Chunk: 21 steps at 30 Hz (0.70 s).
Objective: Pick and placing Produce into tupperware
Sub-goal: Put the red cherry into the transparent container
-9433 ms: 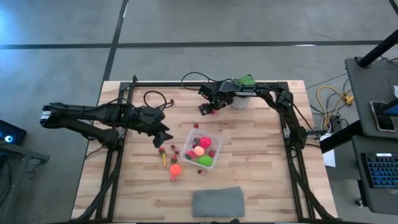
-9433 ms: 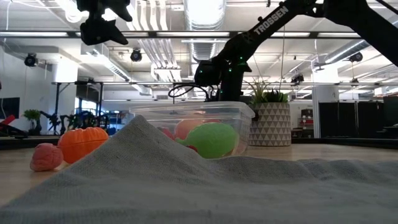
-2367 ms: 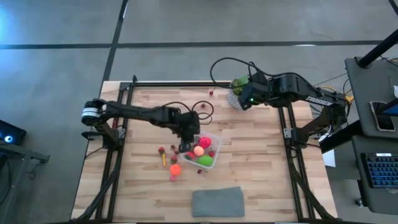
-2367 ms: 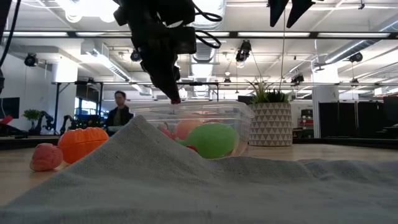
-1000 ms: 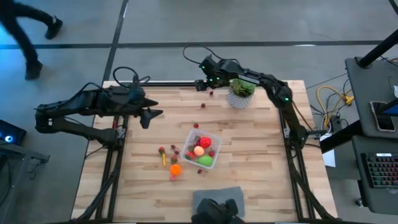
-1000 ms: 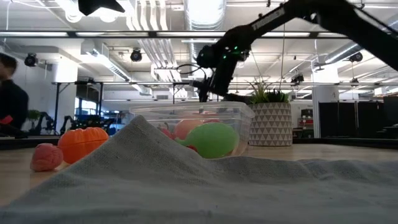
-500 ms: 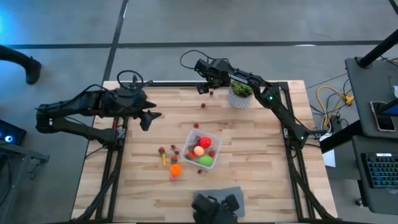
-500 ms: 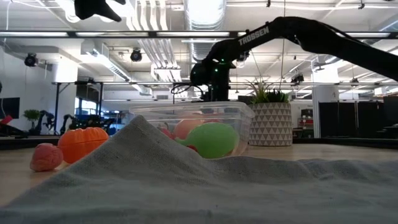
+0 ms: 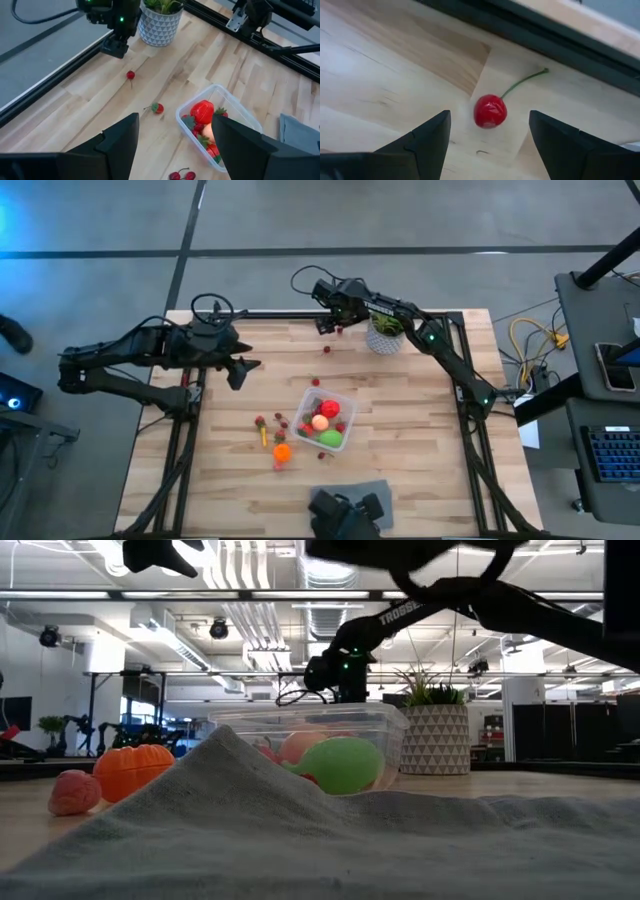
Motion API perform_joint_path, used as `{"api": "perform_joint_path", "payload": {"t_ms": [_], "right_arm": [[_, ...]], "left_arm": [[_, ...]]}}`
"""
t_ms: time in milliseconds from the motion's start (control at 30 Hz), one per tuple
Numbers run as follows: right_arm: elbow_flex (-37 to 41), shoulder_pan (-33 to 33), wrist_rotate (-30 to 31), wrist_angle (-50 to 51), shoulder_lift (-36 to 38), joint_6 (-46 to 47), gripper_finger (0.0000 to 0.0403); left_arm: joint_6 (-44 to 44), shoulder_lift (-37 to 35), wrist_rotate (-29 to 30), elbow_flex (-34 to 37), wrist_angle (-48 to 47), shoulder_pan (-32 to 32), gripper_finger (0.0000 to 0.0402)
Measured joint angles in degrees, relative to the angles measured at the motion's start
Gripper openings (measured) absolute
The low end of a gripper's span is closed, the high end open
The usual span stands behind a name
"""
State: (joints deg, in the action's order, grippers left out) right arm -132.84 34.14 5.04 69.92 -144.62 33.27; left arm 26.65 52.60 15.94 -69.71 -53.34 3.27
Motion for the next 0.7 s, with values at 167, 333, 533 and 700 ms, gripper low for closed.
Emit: {"api": "perform_joint_path", "payload": {"t_ms": [167, 333, 533, 700], "right_arm": [[0.05, 0.31, -2.01, -1.21, -0.74, 0.14, 0.0263], [0.06, 0.75, -2.47, -1.63, -0.72, 0.67, 0.0262], [1.43, 1.81, -6.15, -1.98, -0.72, 4.11, 0.0252], [2.06, 3.03, -8.31, -1.93, -0.64, 6.85, 0.0221]], "left_arm": [[0.04, -0.31, -0.02, 0.0, 0.15, 0.0, 0.0235], [0.0, -0.66, -0.02, 0.0, 0.13, 0.0, 0.0235], [-0.03, -0.66, -0.04, 0.0, 0.11, 0.0, 0.0235], [-0.04, -0.59, -0.07, 0.0, -0.04, 0.0, 0.0235]]}}
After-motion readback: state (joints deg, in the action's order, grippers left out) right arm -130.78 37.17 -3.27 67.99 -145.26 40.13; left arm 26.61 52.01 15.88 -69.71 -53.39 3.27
